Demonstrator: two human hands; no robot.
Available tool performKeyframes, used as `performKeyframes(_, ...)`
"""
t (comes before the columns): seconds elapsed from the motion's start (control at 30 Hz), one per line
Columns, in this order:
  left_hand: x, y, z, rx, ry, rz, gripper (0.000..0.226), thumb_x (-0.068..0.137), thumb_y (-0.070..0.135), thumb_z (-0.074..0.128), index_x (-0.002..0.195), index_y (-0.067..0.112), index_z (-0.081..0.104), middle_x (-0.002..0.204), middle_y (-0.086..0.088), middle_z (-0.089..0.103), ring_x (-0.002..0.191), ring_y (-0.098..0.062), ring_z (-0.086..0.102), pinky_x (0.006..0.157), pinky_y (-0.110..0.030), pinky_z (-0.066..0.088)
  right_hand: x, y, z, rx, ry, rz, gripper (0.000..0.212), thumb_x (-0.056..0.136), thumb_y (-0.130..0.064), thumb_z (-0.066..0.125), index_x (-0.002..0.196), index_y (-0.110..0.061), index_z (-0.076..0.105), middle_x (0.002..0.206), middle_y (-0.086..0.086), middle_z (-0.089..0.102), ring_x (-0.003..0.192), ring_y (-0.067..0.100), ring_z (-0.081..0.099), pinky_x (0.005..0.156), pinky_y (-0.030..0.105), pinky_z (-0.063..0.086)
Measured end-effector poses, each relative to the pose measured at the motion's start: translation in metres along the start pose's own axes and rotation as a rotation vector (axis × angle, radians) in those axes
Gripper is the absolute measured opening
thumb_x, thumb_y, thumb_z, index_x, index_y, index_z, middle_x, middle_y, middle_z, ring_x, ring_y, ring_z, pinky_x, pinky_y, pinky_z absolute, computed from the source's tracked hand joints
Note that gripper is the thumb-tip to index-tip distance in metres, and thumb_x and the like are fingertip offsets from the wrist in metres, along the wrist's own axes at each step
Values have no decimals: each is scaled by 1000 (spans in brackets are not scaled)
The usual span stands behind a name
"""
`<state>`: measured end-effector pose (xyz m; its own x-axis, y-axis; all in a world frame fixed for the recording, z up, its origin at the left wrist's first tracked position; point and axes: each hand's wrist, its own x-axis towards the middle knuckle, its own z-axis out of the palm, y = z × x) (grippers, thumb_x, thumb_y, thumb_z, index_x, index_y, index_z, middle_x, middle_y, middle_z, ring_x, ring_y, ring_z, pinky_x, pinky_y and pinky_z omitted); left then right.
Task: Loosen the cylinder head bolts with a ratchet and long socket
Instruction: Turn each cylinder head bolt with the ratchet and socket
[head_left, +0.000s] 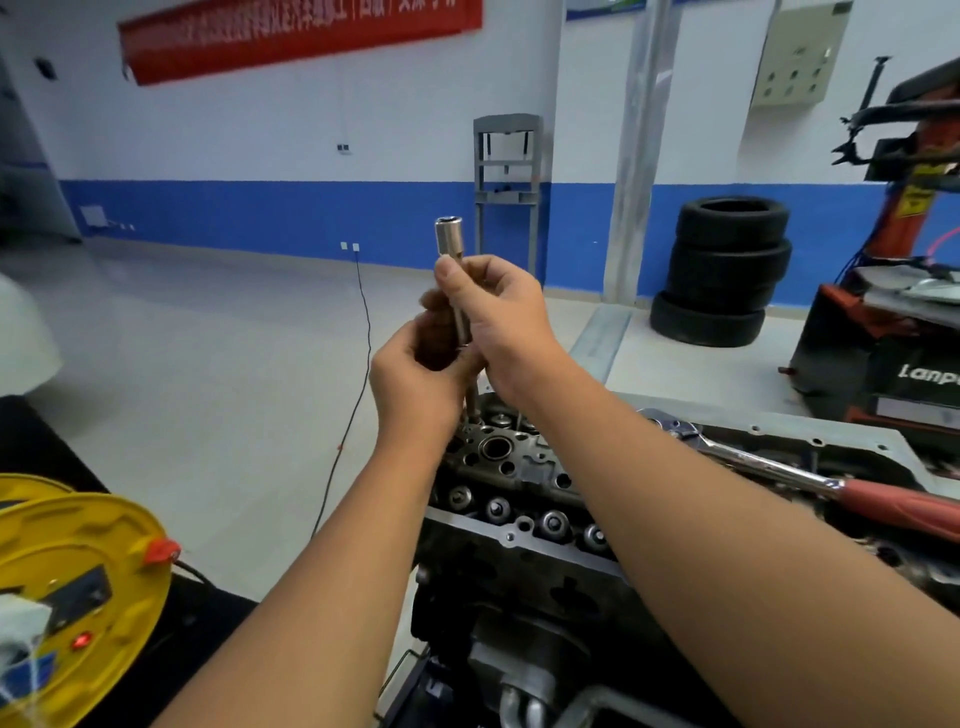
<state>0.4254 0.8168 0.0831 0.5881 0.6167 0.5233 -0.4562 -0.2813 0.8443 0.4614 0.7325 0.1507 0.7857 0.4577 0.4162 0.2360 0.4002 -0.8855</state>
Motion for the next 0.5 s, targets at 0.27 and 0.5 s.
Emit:
performKeyframes(0.27,-3,3,0,-97,-239,-126,29,107,18,47,105,30,73,91,-10,73,82,-34,64,79,-74,52,7,4,1,-184,4,-94,31,109,-26,50,93,-5,66,77,9,70,74,24,67,74,38,59)
performKeyframes(0.5,2,-3,-4,51,32,-81,15,70,29,79,82,25,72,77,3,78,73,-25,77,71,-55,65,6,23,9,-70,65,-60,19,97,-25,74,92,-10,64,81,10,78,72,19,76,59,29,60)
